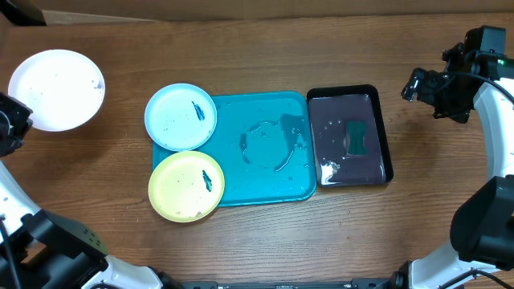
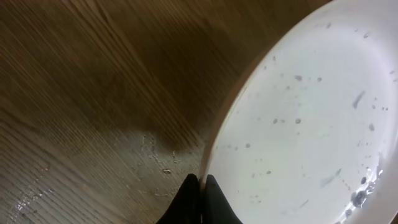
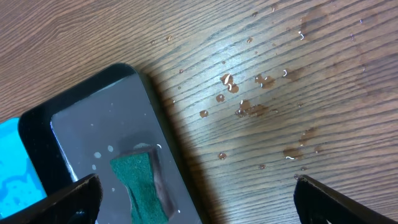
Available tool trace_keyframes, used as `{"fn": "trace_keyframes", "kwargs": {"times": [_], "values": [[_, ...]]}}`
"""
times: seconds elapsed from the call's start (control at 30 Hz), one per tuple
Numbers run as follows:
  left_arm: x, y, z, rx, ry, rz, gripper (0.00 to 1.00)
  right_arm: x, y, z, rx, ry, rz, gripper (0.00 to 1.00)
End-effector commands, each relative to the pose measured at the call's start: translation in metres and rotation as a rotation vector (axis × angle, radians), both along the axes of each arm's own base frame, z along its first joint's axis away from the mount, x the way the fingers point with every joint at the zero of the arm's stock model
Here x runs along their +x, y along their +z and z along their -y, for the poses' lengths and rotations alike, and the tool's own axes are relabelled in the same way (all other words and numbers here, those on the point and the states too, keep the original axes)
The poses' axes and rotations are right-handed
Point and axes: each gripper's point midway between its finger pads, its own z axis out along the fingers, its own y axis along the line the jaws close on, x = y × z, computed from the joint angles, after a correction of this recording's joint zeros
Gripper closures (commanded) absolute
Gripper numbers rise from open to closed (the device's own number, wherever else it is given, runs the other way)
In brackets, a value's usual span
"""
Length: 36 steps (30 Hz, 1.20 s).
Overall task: Clean dirty plates on tray and stack at the side
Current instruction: 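Carry the white plate to the left table edge and set it down, then release the plate and move left gripper to the yellow plate rim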
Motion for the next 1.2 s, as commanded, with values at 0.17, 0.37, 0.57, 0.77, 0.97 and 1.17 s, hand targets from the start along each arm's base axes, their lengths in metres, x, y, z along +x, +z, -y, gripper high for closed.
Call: {"fn": "trace_keyframes", "kwargs": {"times": [0.17, 0.37, 0.57, 0.77, 0.97, 1.17], "values": [[-0.001, -0.069, -0.013, -0.040, 0.034, -0.189, 0.96, 0.002, 0.003, 0.002, -0.001, -0.003, 0.012, 0.00], [0.002, -0.107, -0.022, -0.059, 0.035, -0.256, 0.96, 0.002, 0.003, 0.002, -0.001, -0.003, 0.012, 0.00], [0.009, -0.146, -0.021, -0.077, -0.008, -0.316, 0.96, 0.002, 0.003, 0.002, -0.001, -0.003, 0.012, 0.00], [0.013, -0.173, -0.020, -0.102, -0.020, -0.347, 0.95, 0.002, 0.003, 0.002, -0.001, -0.003, 0.012, 0.00], [0.028, -0.165, -0.008, -0.154, -0.103, -0.265, 0.54, 0.002, 0.003, 0.002, -0.001, -0.003, 0.012, 0.00], [0.055, -0.116, 0.031, -0.278, -0.302, -0.094, 0.56, 0.002, 0.003, 0.002, -0.001, -0.003, 0.012, 0.00]]}}
